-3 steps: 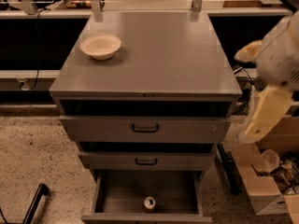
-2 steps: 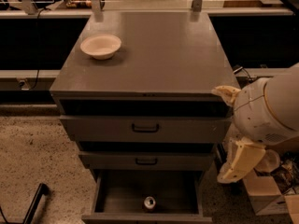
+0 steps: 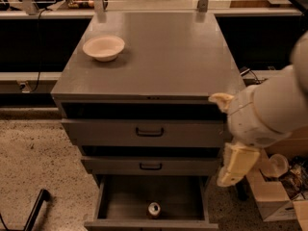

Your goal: Pick orange can from bottom drawer and place on counter

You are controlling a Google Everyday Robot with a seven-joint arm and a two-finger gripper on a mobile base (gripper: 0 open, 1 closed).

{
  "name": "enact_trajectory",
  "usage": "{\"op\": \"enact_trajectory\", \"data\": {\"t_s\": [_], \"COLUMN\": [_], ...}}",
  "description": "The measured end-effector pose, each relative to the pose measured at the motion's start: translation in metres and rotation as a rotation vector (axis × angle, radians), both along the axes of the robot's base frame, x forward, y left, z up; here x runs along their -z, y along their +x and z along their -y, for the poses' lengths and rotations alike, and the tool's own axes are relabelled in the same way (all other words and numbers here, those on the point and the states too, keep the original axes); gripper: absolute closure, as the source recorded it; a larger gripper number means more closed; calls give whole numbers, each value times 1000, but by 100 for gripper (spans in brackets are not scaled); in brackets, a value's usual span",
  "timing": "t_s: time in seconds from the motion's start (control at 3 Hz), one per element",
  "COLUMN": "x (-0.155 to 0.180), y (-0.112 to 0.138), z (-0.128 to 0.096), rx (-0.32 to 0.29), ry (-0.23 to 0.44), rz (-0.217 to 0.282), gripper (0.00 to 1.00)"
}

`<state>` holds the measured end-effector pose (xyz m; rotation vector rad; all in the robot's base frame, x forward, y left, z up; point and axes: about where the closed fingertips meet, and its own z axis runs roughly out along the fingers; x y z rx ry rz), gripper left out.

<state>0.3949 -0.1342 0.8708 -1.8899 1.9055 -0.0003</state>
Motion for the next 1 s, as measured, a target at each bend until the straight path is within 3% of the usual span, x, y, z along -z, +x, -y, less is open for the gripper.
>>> {"op": "enact_trajectory", "data": {"t_s": [0.33, 0.67, 1.0], "x": [107, 222, 271], "y": [27, 24, 6], "z": [-3, -2, 11], "rx": [-82, -141, -184], "ry": [-95, -168, -233], "rz": [-66, -127, -160], "gripper": [0, 0, 0]}}
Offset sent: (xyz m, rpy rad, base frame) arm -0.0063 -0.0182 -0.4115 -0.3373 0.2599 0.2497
